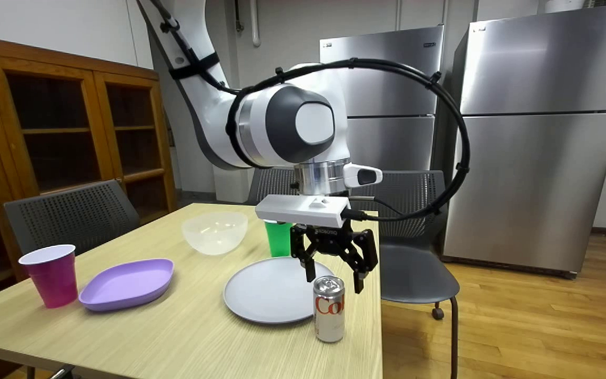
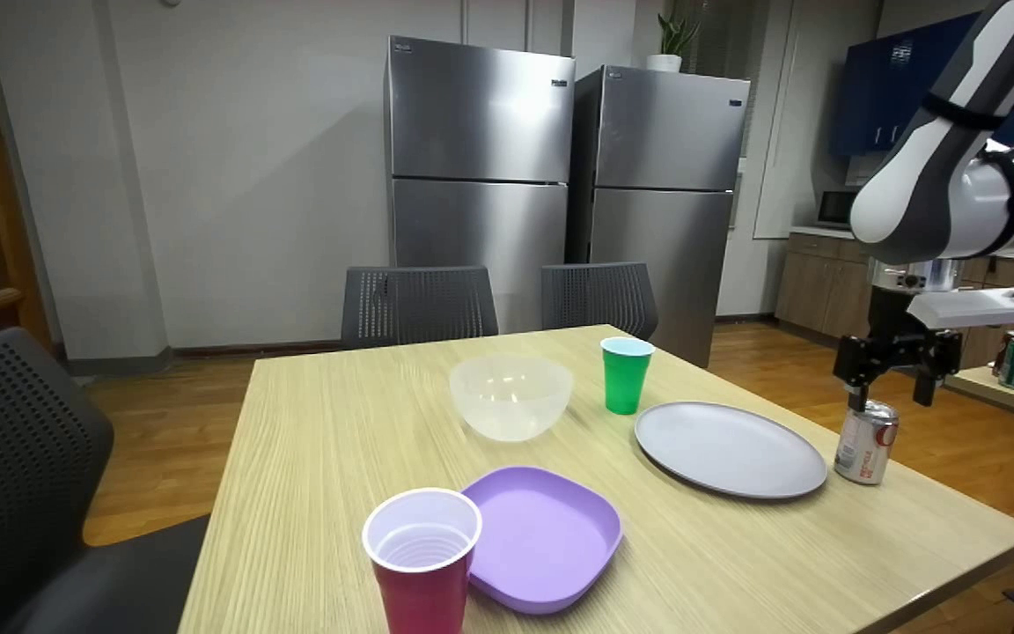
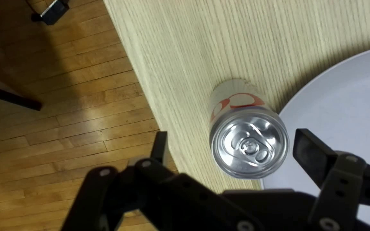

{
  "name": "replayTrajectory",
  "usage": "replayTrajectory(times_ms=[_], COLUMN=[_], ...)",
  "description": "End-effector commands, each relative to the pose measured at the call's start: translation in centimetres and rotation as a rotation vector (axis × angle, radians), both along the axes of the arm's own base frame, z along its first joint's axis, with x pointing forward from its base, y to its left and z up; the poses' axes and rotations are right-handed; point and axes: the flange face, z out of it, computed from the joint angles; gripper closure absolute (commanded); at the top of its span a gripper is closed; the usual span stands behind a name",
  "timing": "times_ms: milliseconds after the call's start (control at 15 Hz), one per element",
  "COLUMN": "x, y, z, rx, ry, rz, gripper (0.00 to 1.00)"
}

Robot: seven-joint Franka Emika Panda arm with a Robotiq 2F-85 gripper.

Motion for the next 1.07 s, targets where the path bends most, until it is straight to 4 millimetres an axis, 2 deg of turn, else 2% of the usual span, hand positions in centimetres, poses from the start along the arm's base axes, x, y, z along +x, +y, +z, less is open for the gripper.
replayTrajectory(times_ms=[0,1000], x=[0.01,0.32], y=[0.01,0.23], z=[0.04,-0.36], rx=[0.0,0.004], ry=[0.001,-0.004], rz=[0.0,0.017], gripper=[0.0,0.0])
